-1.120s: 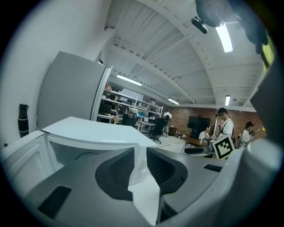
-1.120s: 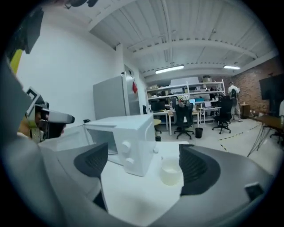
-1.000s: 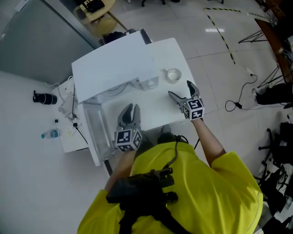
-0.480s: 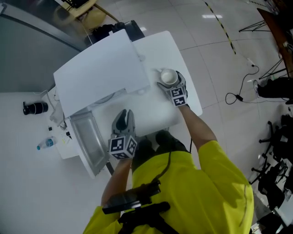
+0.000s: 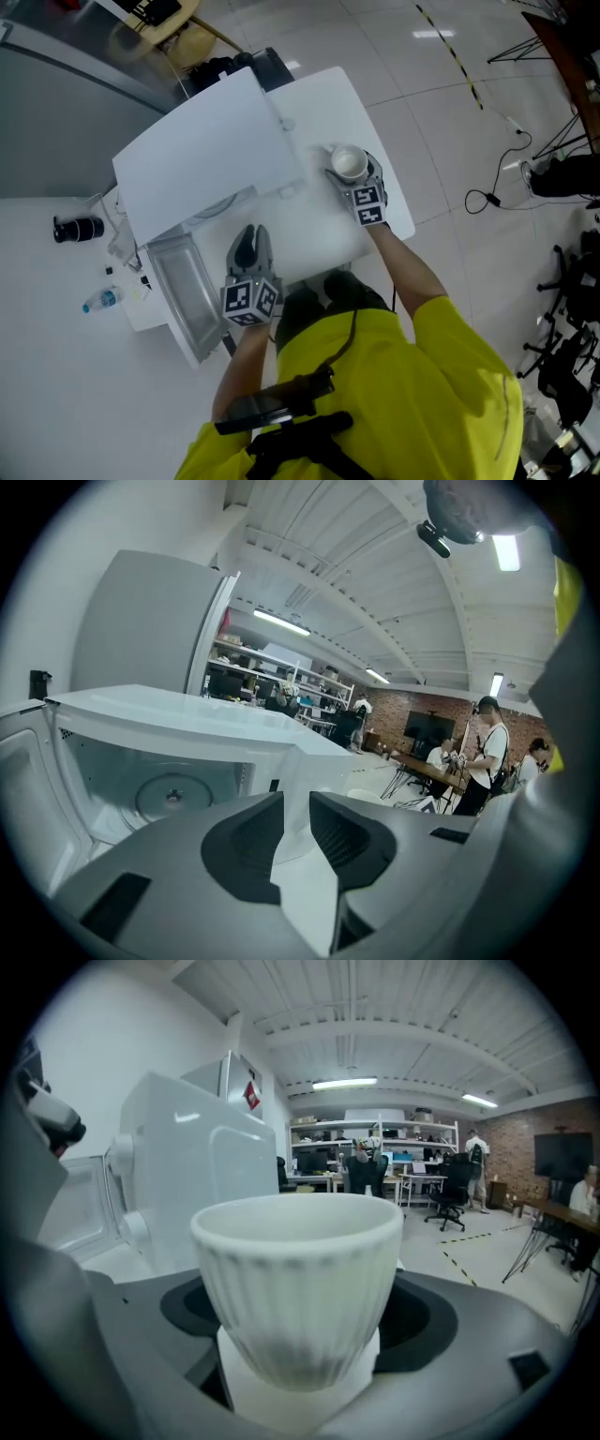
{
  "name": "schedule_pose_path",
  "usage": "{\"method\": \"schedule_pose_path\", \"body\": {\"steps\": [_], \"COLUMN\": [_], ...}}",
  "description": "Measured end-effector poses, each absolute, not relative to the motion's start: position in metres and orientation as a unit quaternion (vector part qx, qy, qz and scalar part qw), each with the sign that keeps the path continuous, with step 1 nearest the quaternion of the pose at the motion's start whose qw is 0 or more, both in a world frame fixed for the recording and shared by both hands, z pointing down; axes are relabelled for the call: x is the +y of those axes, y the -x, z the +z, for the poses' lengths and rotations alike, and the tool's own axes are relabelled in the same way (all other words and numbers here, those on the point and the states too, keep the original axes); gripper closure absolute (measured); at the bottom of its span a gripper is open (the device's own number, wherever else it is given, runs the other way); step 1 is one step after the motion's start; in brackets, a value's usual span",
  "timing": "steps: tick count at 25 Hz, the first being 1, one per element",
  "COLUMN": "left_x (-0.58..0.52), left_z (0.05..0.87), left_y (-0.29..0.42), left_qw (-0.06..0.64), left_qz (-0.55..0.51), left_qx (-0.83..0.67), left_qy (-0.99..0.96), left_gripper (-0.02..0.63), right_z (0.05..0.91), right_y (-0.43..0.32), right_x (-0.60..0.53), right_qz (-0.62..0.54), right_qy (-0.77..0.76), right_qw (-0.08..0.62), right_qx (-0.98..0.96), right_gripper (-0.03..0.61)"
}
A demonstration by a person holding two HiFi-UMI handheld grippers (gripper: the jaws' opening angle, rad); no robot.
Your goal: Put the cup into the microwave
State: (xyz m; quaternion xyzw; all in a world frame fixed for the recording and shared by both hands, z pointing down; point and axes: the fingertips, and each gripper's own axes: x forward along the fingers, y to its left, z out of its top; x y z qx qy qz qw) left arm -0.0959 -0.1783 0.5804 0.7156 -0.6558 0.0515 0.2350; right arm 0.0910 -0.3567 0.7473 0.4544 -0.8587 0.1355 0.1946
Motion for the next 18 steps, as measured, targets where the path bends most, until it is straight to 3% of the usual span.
{"method": "schedule_pose_path", "body": {"steps": [9, 18], "left_x": [-0.152, -0.088], "left_z": [0.567, 0.541], "left_y": [0.106, 0.176], "left_qw": [0.226, 0.211], "left_qz": [0.023, 0.025], "left_qx": [-0.662, -0.7], "left_qy": [-0.714, -0.682], "left_gripper": [0.534, 0.534], "right_z": [0.611, 0.55], "right_y": [-0.098, 0.019], "right_x": [-0.225, -0.134], "right_qz": [0.164, 0.157], "right_qy": [-0.416, -0.276], "right_qw": [0.178, 0.17], "right_qx": [-0.876, -0.933], "right_gripper": [0.106, 0.104]}}
